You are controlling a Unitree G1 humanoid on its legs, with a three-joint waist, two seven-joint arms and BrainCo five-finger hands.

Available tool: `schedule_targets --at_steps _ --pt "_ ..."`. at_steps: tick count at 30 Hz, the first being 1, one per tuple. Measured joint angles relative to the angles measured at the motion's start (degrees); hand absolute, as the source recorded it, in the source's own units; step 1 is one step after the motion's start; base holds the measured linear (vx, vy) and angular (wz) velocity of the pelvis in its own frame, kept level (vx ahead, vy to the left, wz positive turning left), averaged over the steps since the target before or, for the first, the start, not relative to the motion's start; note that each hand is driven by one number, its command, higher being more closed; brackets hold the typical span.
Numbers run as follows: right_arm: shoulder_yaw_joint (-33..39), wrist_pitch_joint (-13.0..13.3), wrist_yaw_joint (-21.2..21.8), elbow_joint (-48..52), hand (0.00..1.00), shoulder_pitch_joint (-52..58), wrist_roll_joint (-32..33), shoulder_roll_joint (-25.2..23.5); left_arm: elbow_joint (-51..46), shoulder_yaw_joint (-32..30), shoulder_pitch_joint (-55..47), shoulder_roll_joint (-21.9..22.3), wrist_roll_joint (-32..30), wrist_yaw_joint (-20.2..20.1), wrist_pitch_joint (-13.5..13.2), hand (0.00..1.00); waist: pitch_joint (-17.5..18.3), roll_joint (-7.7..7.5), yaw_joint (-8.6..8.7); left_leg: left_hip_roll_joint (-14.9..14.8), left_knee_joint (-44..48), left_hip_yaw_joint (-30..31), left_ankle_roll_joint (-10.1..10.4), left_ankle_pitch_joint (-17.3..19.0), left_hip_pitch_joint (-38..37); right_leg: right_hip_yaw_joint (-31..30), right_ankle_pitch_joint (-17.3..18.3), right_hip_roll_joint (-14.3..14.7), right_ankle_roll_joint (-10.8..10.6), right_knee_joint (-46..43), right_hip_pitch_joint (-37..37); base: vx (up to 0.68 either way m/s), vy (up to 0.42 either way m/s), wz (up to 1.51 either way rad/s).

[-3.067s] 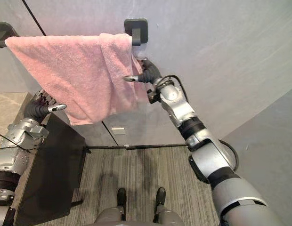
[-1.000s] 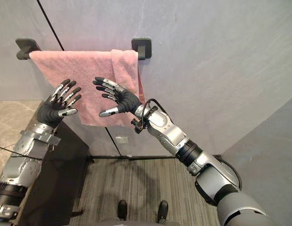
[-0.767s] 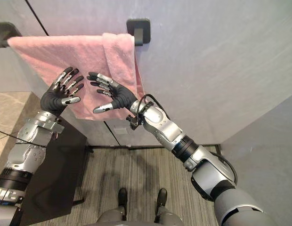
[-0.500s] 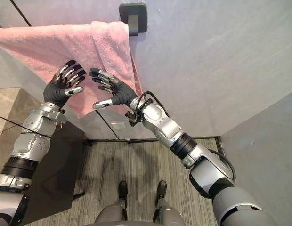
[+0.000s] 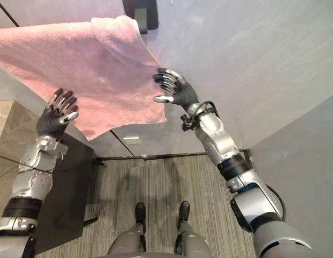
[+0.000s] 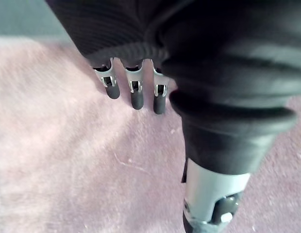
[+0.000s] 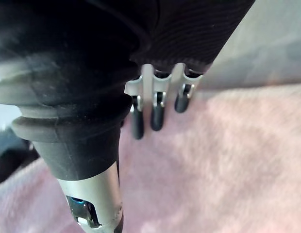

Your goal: Organize washtable

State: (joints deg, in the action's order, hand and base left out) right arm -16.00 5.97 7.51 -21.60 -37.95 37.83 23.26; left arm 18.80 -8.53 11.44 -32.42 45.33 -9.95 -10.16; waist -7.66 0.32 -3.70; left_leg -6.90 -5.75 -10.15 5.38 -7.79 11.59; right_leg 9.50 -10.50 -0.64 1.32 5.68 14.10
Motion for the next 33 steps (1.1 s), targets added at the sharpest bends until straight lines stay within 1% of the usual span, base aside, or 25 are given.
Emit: schedule_targets --at_steps 4,6,7,10,12,14,16,17,18,19,20,21,22,24,25,26,29,31,33 --pt "7.0 0.1 -0.7 1.2 0.0 8.5 1.1 0.5 2.0 -5.3 -4.5 2.1 0.0 0.0 0.3 0.0 0.0 0.0 -0.12 -0.1 0.0 0.2 0.0 0.0 -0.8 0.0 0.1 0.0 -0.1 0.2 -0.9 -0.01 0.045 0.03" --pt "8.1 0.1 -1.1 2.1 0.0 10.4 1.2 0.5 2.4 -6.2 -5.0 2.6 0.0 0.1 0.3 0.0 0.0 0.0 -0.12 -0.1 0.0 0.3 -0.1 0.1 -0.8 0.0 0.2 -0.1 -0.2 0.2 -0.9 -0.03 0.045 0.02" --pt "10.0 0.1 -1.1 3.2 0.0 14.2 1.1 0.3 3.2 -7.5 -6.7 3.4 0.0 0.1 0.3 0.0 0.0 0.01 -0.04 -0.1 0.0 0.3 -0.2 0.1 -0.8 0.0 0.6 -0.2 -0.7 0.2 -0.9 -0.03 0.04 0.0" --pt "14.2 0.1 -1.4 4.0 0.0 20.3 1.0 0.2 3.9 -9.3 -9.0 5.3 -1.4 0.2 0.4 0.0 0.0 0.05 -0.01 0.0 0.0 0.3 -0.2 0.2 -0.9 0.0 0.6 -0.4 -0.8 0.2 -1.0 -0.03 0.045 0.01" --pt "18.3 0.0 -1.7 4.5 0.0 24.4 1.0 -0.6 4.3 -10.8 -11.2 7.1 -2.0 0.2 0.4 0.0 0.1 0.07 0.31 0.1 0.0 0.2 -0.2 0.3 -1.3 0.0 0.7 -0.5 -0.9 0.2 -1.4 -0.01 0.049 0.0" --pt "23.2 0.0 -2.9 4.5 0.0 28.2 0.0 -3.1 4.6 -12.6 -14.0 10.3 -2.8 0.3 0.4 0.0 0.2 0.31 1.53 0.5 0.0 0.3 -0.2 0.6 -2.2 0.3 1.1 -0.5 -1.0 0.2 -2.4 0.0 0.054 0.03" --pt "25.7 0.0 -3.9 4.5 0.0 30.2 -0.3 -4.3 5.6 -12.5 -14.6 12.0 -3.4 0.4 0.9 0.0 0.4 0.54 1.73 0.6 0.0 0.3 -0.3 0.7 -2.6 0.4 1.3 -0.6 -1.1 0.2 -2.8 0.01 0.046 0.02" --pt "27.4 0.0 -4.8 4.5 0.0 31.4 -0.5 -5.4 6.1 -12.4 -14.8 13.0 -4.7 0.5 1.1 0.0 0.4 0.64 2.27 0.7 0.0 0.3 -0.4 0.7 -2.7 0.4 1.3 -0.7 -1.1 0.2 -2.8 0.0 0.044 0.02" --pt "28.9 0.0 -5.5 4.5 0.0 32.2 -1.4 -6.6 6.5 -12.4 -15.0 13.9 -5.7 1.1 1.2 0.0 0.5 0.74 2.88 0.7 0.0 0.3 -0.4 0.7 -2.7 0.4 1.3 -0.7 -1.1 0.2 -2.9 0.0 0.044 0.0" --pt "29.9 0.0 -6.3 4.5 0.0 32.6 -2.7 -7.5 6.7 -12.3 -15.0 14.5 -6.1 1.4 1.3 0.0 0.5 0.78 2.91 0.8 0.1 0.3 -0.4 0.8 -2.8 0.4 1.3 -0.8 -1.1 0.2 -3.0 0.01 0.044 -0.02" --pt "32.5 0.1 -7.6 4.0 0.0 33.6 -4.9 -9.3 6.8 -12.1 -15.0 15.9 -6.8 1.6 1.5 0.0 0.6 0.91 3.08 0.8 0.2 0.1 -0.6 0.9 -3.2 0.2 1.3 -0.8 -1.1 0.2 -3.2 0.02 0.045 -0.06" --pt "35.2 0.3 -8.9 2.2 0.0 34.1 -6.8 -10.7 7.4 -11.4 -15.0 17.5 -7.5 1.6 1.6 0.0 0.8 1.18 3.25 0.9 0.2 -0.1 -0.8 1.0 -3.7 0.1 1.4 -0.9 -1.3 0.2 -3.6 0.03 0.047 -0.04" --pt "36.5 0.4 -9.6 1.1 0.0 34.3 -7.4 -11.2 8.1 -10.7 -15.0 18.2 -7.7 1.7 1.6 0.0 0.9 1.43 3.31 1.0 0.2 -0.1 -0.8 1.1 -3.9 0.1 1.5 -1.0 -1.4 0.2 -3.9 0.03 0.051 -0.02" --pt "39.5 0.8 -12.8 -3.9 0.0 35.5 -9.4 -12.5 11.1 -7.3 -15.2 20.3 -7.8 2.0 2.1 0.0 1.9 2.44 4.29 1.4 0.0 -0.2 -1.0 1.5 -4.5 0.0 1.8 -1.4 -1.8 0.2 -4.4 0.04 0.058 0.01" --pt "40.4 1.2 -13.5 -5.9 0.0 36.0 -9.5 -13.3 12.9 -6.3 -15.2 21.3 -7.8 2.2 2.2 0.0 2.1 2.76 4.67 1.5 0.0 -0.2 -1.1 1.6 -4.6 0.0 1.9 -1.5 -1.9 0.2 -4.6 0.04 0.054 0.0" --pt "40.9 1.5 -14.0 -7.1 0.0 36.3 -9.7 -13.8 13.9 -5.6 -15.2 21.7 -7.8 2.5 2.2 0.0 2.2 2.87 4.76 1.6 0.0 -0.3 -1.2 1.7 -4.8 -0.1 1.9 -1.6 -1.9 0.2 -4.7 0.04 0.052 -0.06" --pt "42.8 2.3 -15.7 -13.8 0.0 40.1 -11.0 -17.2 20.5 -2.8 -15.2 25.4 -7.9 2.8 2.4 0.0 2.3 2.96 5.21 1.6 0.0 -0.9 -1.1 2.5 -6.7 -0.4 2.5 -1.6 -2.5 0.2 -6.4 0.05 0.031 -0.07" --pt "43.3 2.4 -16.3 -18.6 0.0 43.2 -12.1 -19.4 26.3 -2.9 -15.6 28.6 -9.0 3.3 2.6 0.0 2.4 2.83 5.88 1.5 -0.1 -1.2 -1.0 3.1 -8.2 -0.5 3.0 -1.6 -2.5 0.2 -7.8 0.08 0.026 -0.06" --pt "44.9 2.4 -16.2 -25.3 0.0 45.9 -14.2 -21.4 33.4 -3.8 -15.8 31.3 -10.8 4.4 3.1 0.0 2.9 2.58 5.99 1.1 -0.1 -1.9 -0.9 3.9 -9.3 -1.0 3.4 -1.5 -2.7 0.2 -8.6 0.07 0.011 -0.13"
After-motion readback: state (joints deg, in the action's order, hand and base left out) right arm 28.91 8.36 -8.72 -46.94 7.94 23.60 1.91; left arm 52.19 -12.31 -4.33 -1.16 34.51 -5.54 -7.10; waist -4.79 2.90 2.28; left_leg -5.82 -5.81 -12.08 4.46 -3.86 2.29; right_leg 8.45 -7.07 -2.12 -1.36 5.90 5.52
